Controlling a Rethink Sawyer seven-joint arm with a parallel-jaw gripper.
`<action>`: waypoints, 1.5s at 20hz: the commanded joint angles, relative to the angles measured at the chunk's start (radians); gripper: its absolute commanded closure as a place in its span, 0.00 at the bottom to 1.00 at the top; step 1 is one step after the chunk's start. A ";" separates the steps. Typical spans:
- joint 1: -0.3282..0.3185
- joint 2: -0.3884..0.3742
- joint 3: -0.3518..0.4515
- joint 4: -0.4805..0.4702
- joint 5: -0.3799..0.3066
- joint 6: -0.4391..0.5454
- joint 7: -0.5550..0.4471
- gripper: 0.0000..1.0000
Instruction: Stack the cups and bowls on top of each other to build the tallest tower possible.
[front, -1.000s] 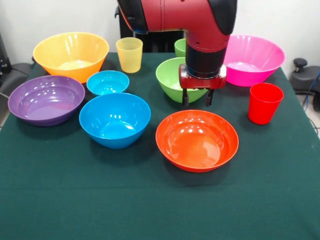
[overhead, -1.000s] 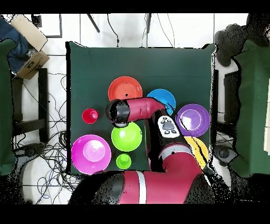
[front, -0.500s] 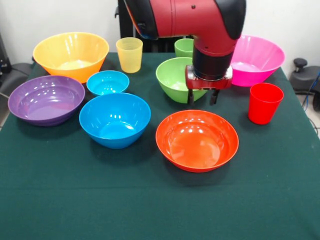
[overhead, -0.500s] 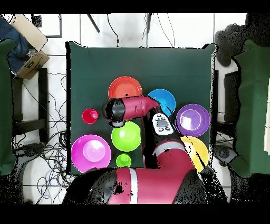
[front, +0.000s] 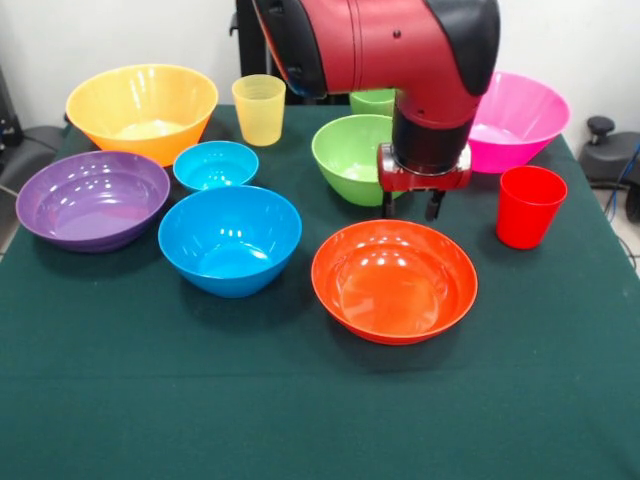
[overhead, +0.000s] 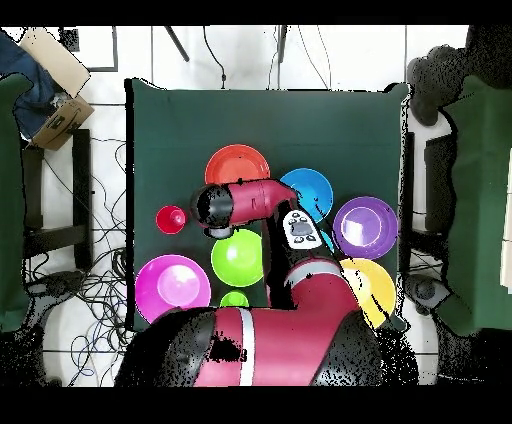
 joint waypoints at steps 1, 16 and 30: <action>0.015 0.064 0.024 -0.096 -0.036 0.033 -0.018 0.00; 0.005 0.098 0.031 -0.125 -0.053 0.010 -0.048 0.00; 0.007 0.095 0.019 -0.169 -0.045 0.020 -0.028 0.00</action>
